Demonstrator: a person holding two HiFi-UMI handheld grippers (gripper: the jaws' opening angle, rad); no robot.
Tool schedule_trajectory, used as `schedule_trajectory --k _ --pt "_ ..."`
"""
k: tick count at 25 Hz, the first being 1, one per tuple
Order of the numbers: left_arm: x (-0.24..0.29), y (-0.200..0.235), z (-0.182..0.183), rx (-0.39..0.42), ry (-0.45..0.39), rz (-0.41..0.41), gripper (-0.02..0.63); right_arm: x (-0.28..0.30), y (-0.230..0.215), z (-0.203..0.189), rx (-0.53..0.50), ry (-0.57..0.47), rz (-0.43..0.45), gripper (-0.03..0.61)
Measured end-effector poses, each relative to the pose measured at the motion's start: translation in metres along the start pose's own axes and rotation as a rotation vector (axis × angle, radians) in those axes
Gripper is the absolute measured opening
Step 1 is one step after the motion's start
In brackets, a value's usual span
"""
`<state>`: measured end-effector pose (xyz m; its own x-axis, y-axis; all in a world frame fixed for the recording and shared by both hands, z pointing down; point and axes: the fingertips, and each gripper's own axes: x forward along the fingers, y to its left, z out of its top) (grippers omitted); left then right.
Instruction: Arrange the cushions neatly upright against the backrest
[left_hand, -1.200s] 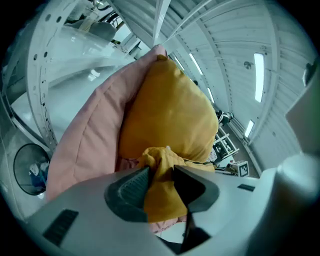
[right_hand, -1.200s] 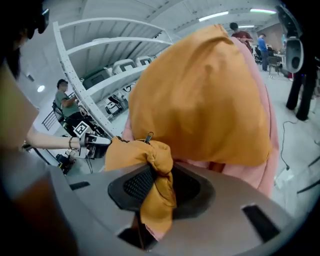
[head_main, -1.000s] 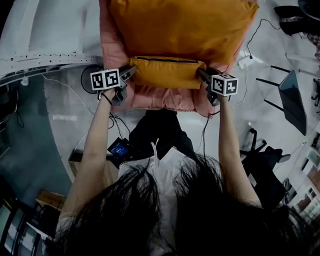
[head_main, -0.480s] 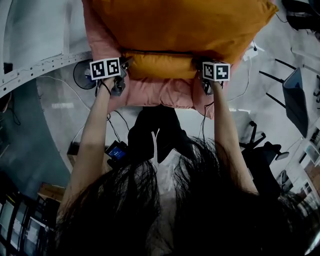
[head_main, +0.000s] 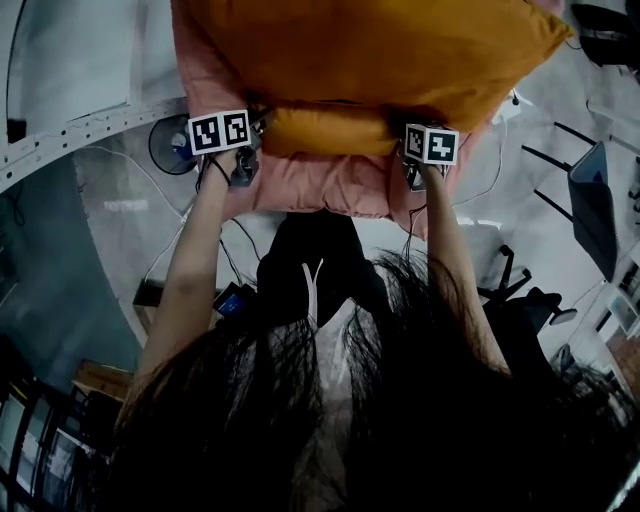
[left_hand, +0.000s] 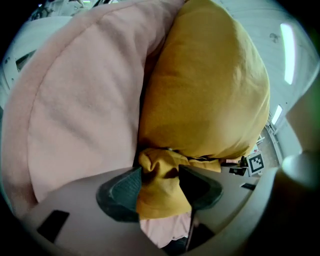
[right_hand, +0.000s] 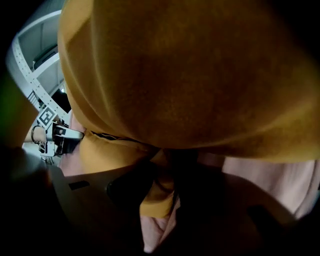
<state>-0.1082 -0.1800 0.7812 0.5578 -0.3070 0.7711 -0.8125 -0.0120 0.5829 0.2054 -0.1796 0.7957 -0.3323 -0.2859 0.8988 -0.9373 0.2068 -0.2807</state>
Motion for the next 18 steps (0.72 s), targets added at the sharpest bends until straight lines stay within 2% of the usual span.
schedule_trajectory --k 3,5,6,11,16,18 --pt "0.003 -0.006 -0.007 -0.016 -0.015 0.018 0.305 -0.004 -0.014 -0.008 0.021 -0.002 -0.025 0.153" --pt "-0.005 -0.011 -0.01 -0.04 -0.052 0.033 0.316 -0.011 -0.014 -0.013 0.033 -0.013 -0.002 0.216" --pt "-0.012 -0.015 -0.012 -0.046 -0.072 0.02 0.316 -0.016 -0.01 -0.013 0.034 -0.025 0.015 0.224" --pt "-0.06 -0.053 -0.02 0.001 -0.186 -0.11 0.314 -0.06 0.019 -0.008 0.035 -0.156 0.058 0.225" --pt "-0.109 -0.099 -0.039 0.006 -0.252 -0.234 0.314 -0.12 0.054 -0.012 0.052 -0.306 0.11 0.224" --pt "-0.126 -0.117 -0.045 0.051 -0.268 -0.274 0.314 -0.144 0.069 -0.015 0.048 -0.354 0.129 0.222"
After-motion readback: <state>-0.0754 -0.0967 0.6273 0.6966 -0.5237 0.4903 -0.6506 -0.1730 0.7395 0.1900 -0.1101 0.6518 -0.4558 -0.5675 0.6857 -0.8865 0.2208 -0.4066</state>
